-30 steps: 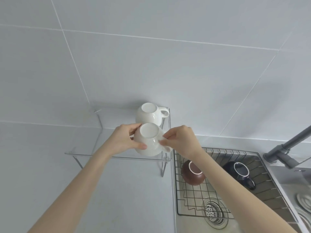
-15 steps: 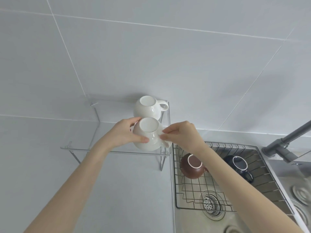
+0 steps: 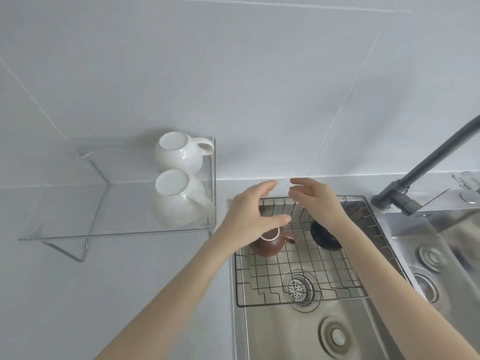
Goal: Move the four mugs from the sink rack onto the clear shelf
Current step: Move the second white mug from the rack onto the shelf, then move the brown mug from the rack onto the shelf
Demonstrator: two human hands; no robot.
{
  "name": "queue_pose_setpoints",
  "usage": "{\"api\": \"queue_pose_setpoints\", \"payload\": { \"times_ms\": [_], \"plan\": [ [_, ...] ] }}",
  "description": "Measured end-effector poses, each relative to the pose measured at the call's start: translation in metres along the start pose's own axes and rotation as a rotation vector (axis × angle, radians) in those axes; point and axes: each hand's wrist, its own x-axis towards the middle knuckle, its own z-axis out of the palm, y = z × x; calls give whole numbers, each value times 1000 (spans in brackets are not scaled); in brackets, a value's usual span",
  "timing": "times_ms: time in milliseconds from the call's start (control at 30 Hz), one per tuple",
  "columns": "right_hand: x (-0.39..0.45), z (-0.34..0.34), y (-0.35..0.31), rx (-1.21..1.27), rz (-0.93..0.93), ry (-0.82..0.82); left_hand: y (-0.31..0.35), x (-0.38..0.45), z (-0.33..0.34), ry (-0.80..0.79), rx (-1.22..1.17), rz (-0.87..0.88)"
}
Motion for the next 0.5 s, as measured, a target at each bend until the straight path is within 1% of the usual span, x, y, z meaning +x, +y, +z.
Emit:
{"api": "queue_pose_setpoints", "payload": {
  "times_ms": [100, 233, 400, 500],
  "plan": [
    [6, -7, 40, -14, 72, 5, -36, 6, 39, -34, 45, -153],
    [15, -5, 92, -23, 166, -21, -74, 15, 73, -14, 82, -282],
    [20, 13, 135, -63, 243, -124, -104, 26, 98, 19, 98, -365],
    [22, 23, 148, -58, 237, -169, -116, 28, 111, 59, 89, -416]
  ]
}}
